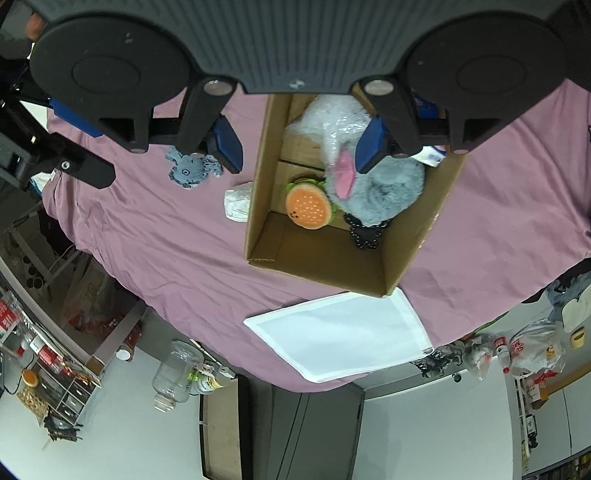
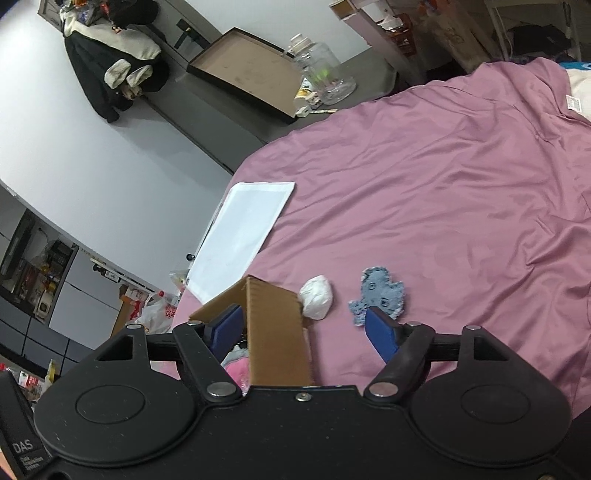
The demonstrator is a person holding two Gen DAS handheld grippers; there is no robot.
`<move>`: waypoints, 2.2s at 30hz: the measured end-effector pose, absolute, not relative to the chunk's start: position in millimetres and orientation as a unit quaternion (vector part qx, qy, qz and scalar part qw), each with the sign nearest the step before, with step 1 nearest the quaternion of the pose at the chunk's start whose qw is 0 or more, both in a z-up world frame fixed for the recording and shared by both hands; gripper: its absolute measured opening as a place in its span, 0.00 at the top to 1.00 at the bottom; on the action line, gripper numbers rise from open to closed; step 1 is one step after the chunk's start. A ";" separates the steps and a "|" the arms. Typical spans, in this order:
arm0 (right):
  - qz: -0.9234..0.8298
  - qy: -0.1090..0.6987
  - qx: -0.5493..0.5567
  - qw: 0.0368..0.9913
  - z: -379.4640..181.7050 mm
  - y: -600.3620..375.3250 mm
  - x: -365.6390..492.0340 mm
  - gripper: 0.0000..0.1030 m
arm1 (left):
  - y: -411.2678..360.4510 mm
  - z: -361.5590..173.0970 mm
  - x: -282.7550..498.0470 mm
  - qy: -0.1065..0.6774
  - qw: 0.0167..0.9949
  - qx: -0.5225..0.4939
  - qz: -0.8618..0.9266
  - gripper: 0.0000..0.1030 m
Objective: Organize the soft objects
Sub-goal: 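Open both grippers in the box, releasing tissue pack and plastic bag, then grasp the white tissue ball with the left gripper while the right gripper grasps the octopus plush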
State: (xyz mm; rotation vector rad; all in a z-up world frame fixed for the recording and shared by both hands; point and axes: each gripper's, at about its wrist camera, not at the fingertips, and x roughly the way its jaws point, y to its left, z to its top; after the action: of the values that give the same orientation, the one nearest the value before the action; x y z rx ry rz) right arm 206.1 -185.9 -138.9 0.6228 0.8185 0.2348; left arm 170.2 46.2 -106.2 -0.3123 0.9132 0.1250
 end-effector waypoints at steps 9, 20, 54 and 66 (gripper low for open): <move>0.108 0.398 0.335 0.847 -162.3 -214.1 220.0 0.30 | 21.9 -104.7 187.4 0.438 0.888 -0.129 0.059 0.36; 0.089 0.425 0.370 0.821 -205.7 -233.7 242.4 0.30 | -7.7 -108.7 220.0 0.434 0.892 -0.117 0.053 0.36; 0.113 0.488 0.366 0.784 -270.3 -218.8 289.4 0.82 | -62.8 -173.8 303.2 0.483 0.868 -0.072 0.093 0.57; 0.033 0.449 0.412 0.792 -270.4 -256.8 283.0 0.84 | -103.1 -189.3 313.2 0.470 0.869 0.060 0.140 0.58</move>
State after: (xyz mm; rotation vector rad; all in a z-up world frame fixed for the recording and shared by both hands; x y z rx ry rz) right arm 283.0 -256.8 -270.4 0.8869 0.9659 0.0713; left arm 313.2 -103.1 -189.3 0.1262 0.9842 0.2920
